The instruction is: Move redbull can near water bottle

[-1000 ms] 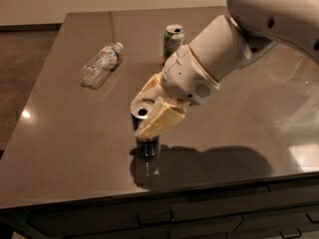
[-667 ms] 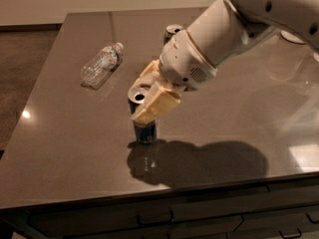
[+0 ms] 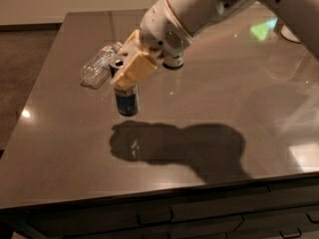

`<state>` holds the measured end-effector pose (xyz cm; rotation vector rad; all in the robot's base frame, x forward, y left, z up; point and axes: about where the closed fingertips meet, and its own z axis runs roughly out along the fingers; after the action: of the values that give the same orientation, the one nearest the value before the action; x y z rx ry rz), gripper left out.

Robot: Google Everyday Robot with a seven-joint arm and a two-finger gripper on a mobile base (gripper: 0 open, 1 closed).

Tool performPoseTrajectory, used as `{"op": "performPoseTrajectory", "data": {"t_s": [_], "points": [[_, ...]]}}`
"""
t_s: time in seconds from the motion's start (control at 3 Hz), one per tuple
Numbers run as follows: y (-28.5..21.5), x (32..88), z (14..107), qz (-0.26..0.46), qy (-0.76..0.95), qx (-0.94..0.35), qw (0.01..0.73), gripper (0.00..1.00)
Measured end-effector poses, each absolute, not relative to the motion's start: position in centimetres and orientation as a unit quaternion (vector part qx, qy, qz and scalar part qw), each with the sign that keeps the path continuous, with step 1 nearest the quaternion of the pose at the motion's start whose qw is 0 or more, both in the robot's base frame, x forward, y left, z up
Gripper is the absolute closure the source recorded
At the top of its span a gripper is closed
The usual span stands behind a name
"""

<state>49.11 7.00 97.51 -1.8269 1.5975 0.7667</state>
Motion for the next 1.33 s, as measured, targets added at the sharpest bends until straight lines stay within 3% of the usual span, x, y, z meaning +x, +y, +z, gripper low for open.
{"op": "performPoseTrajectory", "data": {"t_s": [0.67,1.33], "points": [[14.7,55.5,100.0,0.297,0.597,-0.675,0.316,1.00],[16.9,58.7,97.0,0.276,0.623,-0.667,0.302,1.00]]}}
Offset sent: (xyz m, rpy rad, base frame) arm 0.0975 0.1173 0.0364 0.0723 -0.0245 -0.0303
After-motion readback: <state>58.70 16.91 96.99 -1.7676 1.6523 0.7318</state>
